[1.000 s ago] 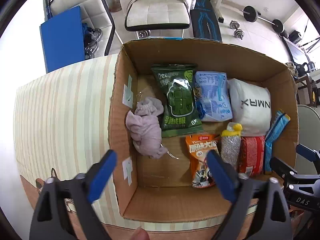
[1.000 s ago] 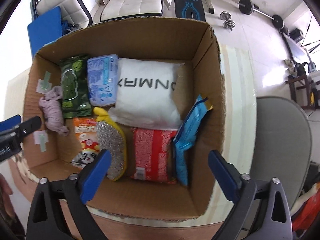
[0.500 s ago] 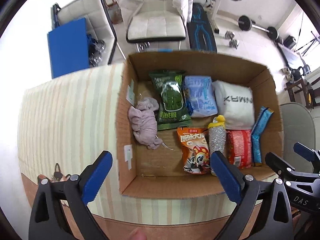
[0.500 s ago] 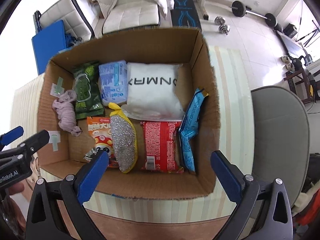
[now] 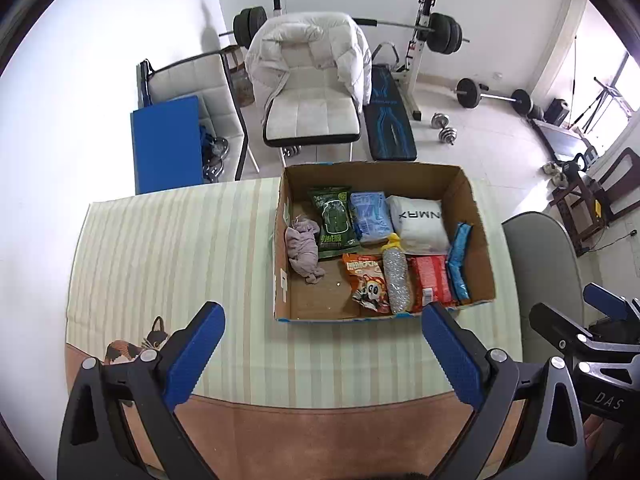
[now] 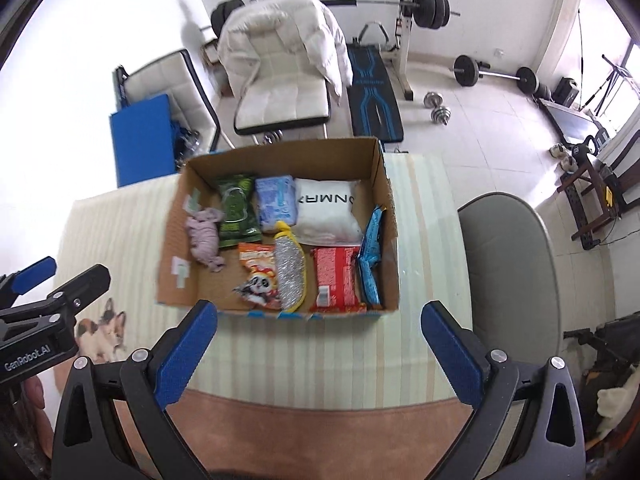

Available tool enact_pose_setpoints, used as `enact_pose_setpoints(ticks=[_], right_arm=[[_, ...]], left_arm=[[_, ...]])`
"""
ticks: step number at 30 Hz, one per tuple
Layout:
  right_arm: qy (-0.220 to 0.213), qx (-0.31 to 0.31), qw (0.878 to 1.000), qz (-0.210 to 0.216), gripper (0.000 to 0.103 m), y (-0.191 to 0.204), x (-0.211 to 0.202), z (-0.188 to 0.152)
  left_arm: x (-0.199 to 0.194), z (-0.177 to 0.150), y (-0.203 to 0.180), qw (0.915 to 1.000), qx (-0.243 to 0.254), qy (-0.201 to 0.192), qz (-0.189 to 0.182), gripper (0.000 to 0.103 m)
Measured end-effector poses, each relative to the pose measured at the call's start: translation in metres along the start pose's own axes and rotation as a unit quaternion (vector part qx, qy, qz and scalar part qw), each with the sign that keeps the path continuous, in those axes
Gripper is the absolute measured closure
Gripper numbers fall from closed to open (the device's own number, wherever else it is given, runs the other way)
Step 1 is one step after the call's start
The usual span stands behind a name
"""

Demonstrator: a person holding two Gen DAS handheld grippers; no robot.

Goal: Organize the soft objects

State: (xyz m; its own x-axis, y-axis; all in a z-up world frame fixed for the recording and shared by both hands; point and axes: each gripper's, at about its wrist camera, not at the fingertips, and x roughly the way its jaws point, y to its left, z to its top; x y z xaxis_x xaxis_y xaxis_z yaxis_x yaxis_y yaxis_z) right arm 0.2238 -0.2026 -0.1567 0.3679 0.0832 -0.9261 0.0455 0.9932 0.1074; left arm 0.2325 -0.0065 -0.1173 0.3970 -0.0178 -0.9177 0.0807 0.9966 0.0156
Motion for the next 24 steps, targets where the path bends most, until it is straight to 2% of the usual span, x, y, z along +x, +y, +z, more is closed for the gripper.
enact_pose_setpoints(ticks=[12, 18, 24], right_arm=[[-0.080, 0.010, 0.997, 0.006, 0.000, 0.005, -0.126, -0.045], [-0.102, -0.010, 0.995, 0.012, 0.000, 0.019, -0.170, -0.066], [-0.125, -0.011, 0.992, 0.004, 0.000, 0.020, -0.205, -0.080]], left_arm=[[-0.086, -0.037, -0.002, 0.9991, 0.003, -0.033, -0.029, 0.002], [-0.114, -0.049, -0.003, 0.9985, 0.000, -0.039, -0.040, 0.002], [-0.135, -0.054, 0.001, 0.9976, -0.007, -0.063, -0.027, 0.002]])
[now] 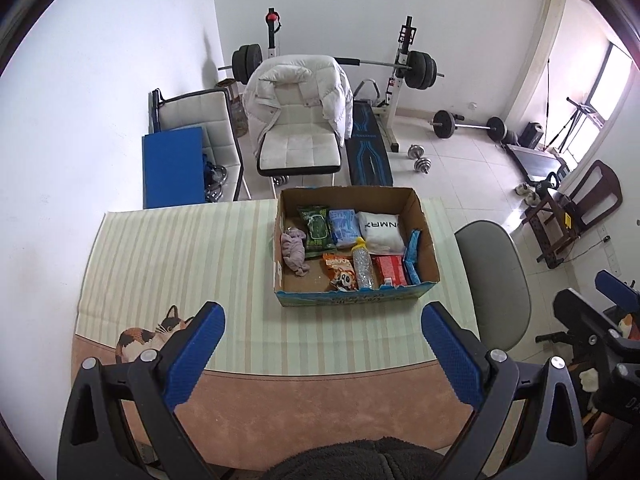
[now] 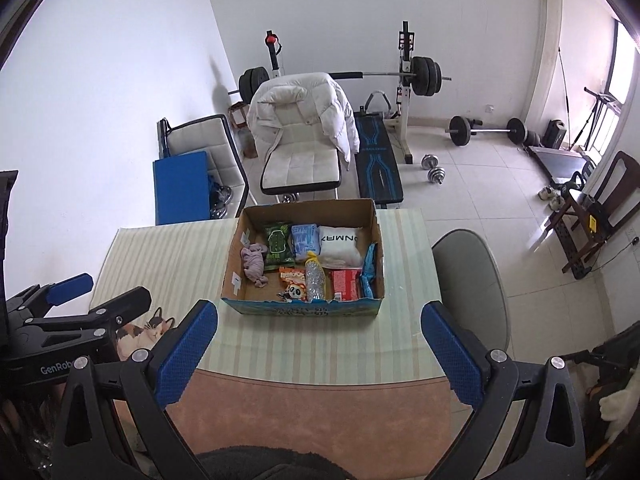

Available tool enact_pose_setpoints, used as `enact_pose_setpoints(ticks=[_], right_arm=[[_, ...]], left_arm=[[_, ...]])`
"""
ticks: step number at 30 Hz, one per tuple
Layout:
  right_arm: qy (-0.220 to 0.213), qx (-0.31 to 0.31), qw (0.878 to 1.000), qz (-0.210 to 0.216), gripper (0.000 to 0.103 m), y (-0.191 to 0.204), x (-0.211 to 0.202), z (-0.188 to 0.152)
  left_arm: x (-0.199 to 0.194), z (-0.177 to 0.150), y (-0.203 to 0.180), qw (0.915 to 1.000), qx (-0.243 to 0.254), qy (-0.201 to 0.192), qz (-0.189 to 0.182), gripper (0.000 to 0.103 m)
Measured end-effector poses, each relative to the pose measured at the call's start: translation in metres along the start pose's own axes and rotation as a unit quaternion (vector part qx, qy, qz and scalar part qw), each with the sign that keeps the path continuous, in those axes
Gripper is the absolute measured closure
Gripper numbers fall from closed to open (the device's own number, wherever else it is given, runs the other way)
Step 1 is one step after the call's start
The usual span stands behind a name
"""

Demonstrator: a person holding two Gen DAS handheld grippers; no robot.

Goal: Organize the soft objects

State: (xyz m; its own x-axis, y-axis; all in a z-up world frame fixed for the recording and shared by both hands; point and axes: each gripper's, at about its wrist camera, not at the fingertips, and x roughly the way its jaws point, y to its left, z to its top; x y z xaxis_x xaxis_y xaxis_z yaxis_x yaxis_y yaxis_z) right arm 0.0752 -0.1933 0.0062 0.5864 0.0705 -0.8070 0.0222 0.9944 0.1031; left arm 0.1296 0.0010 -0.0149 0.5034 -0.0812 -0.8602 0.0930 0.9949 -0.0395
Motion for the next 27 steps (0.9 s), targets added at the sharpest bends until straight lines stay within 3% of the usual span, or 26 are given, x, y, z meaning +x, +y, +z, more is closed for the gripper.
enact_pose_setpoints(ticks=[5, 17, 27], right_arm=[[-0.022, 0.001, 1.000, -0.012, 0.000, -0.002, -0.021, 0.000], [-0.033, 0.005, 0.999, -0.037, 0.000, -0.006, -0.023, 0.004], [-0.040, 0.001, 0.998, -0.046, 0.000, -0.007, -0.027, 0.010]], left_arm=[[-0.008, -0.002, 0.001, 0.9999, -0.002, -0.011, 0.006, 0.002], [-0.012, -0.001, -0.004, 0.9990, -0.001, -0.040, 0.021, 0.002], [-0.010, -0.001, -0.006, 0.9991, 0.001, -0.039, 0.019, 0.000]])
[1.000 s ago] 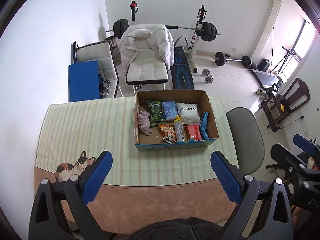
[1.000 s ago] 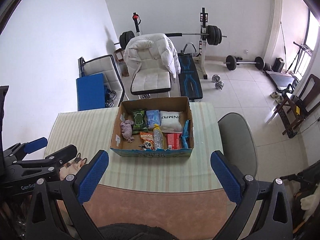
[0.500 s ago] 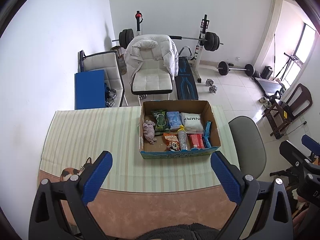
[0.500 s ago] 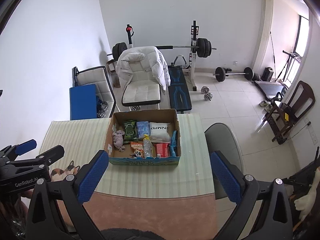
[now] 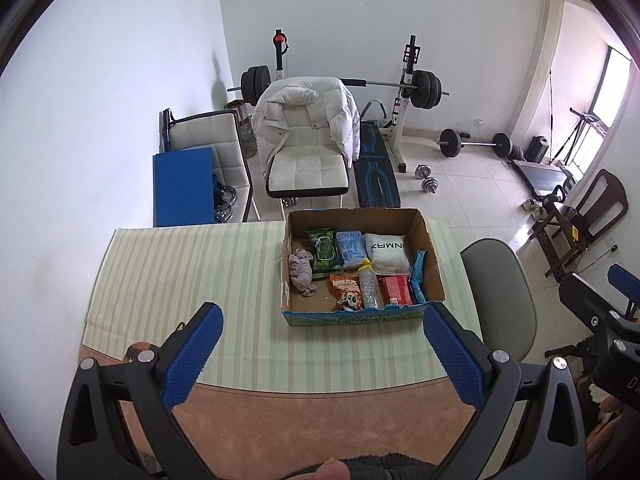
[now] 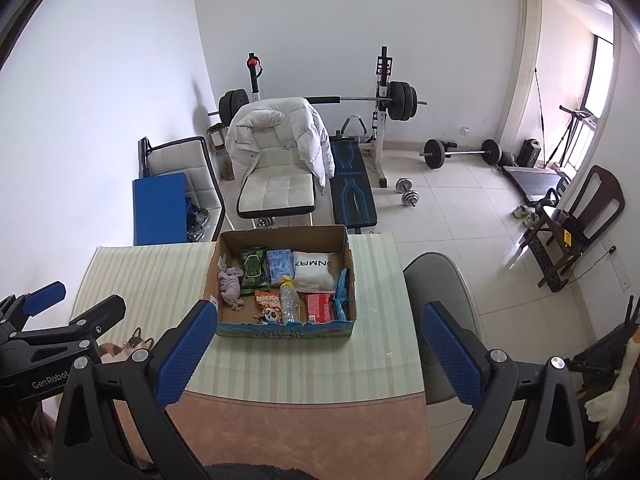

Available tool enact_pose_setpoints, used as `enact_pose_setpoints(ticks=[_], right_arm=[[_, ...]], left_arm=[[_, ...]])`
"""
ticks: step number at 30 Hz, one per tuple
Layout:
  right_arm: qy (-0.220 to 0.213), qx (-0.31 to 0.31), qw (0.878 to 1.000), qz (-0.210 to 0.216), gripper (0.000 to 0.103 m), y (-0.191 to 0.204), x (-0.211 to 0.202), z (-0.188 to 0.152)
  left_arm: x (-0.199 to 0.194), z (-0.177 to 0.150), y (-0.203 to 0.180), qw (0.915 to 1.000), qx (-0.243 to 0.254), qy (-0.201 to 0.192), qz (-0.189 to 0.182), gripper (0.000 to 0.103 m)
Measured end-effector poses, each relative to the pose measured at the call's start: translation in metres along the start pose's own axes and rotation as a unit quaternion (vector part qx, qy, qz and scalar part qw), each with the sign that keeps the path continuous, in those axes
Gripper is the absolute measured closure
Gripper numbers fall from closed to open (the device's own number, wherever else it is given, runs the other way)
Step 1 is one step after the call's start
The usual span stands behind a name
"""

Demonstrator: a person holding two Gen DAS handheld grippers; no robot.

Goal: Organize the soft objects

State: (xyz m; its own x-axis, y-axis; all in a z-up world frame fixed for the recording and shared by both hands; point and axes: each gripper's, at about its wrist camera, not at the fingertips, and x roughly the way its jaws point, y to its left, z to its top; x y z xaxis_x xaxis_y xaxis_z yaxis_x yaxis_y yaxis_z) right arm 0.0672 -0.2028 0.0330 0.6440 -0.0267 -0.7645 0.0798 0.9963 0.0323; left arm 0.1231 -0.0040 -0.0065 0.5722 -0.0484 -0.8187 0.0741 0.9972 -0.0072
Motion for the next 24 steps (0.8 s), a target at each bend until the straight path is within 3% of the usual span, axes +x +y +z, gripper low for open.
enact_pose_setpoints(ticks=[24], right_arm=[[0.001, 0.001, 1.000, -0.012, 0.000, -0.0037, 0.0057, -0.0006]], left_arm=[[-0.0026, -0.0007, -0.0035, 1.0000, -0.003, 0.005, 0.003, 0.000]])
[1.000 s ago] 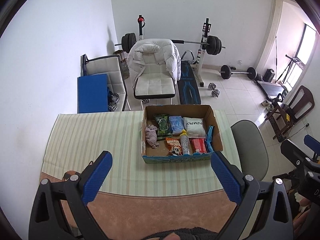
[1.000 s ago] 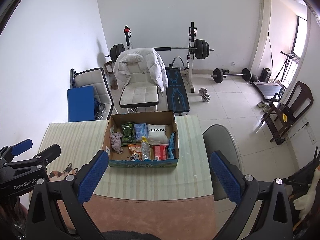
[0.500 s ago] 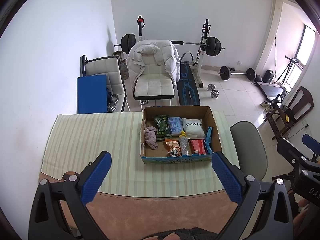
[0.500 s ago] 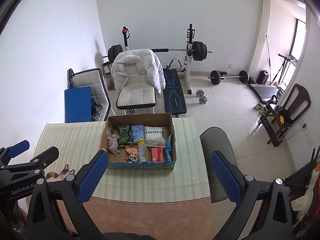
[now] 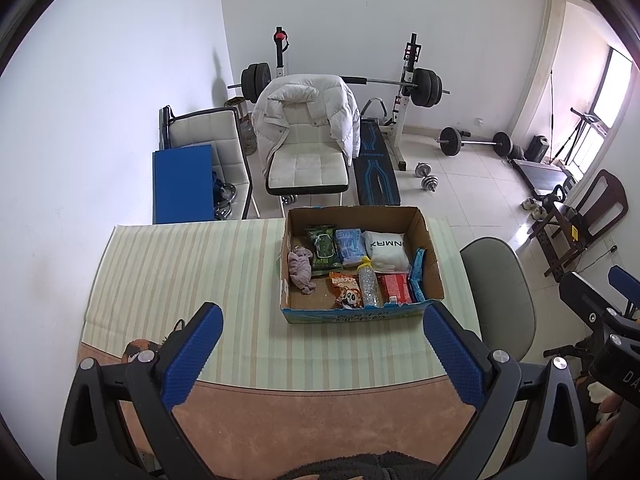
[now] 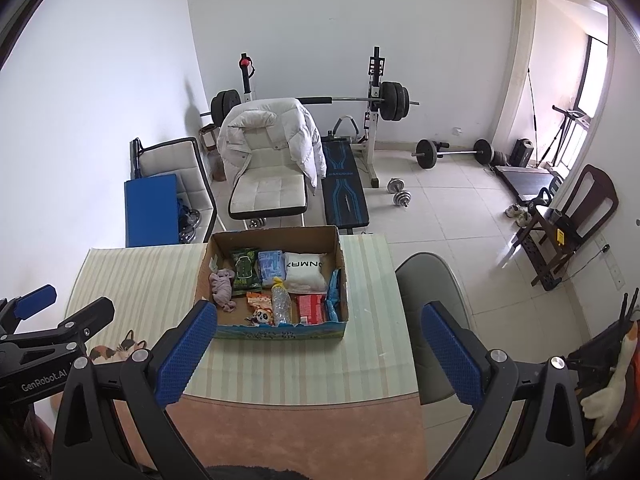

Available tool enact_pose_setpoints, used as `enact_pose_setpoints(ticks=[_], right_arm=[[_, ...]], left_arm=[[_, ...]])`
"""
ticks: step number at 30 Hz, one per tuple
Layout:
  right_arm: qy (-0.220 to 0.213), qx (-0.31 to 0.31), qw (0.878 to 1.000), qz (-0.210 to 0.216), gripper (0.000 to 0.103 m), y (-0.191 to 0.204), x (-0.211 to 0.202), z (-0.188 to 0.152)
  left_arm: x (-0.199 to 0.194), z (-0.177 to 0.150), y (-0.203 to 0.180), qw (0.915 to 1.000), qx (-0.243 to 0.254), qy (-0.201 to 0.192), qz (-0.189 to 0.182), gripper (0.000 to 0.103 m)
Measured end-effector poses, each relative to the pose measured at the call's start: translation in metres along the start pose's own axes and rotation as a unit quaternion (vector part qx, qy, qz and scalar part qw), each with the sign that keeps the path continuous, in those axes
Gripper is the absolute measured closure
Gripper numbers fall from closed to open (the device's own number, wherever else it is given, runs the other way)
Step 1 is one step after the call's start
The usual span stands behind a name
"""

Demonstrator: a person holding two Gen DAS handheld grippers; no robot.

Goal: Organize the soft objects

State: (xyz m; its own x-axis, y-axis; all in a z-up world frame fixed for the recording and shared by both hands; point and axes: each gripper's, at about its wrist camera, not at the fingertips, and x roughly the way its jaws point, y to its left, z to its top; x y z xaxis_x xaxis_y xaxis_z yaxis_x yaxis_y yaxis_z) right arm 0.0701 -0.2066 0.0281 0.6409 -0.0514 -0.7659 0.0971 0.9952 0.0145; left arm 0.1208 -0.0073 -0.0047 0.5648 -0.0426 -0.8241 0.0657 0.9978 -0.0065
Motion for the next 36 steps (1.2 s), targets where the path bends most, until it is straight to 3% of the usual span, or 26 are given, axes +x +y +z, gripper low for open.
enact_pose_setpoints(ticks=[36], right_arm=[[0.001, 0.000, 1.000, -0.006, 0.000, 0.0009, 0.0021, -0.0026]], left_arm=[[0.0012, 0.0020, -0.0053, 1.0000, -0.004, -0.004, 0.003, 0.000]])
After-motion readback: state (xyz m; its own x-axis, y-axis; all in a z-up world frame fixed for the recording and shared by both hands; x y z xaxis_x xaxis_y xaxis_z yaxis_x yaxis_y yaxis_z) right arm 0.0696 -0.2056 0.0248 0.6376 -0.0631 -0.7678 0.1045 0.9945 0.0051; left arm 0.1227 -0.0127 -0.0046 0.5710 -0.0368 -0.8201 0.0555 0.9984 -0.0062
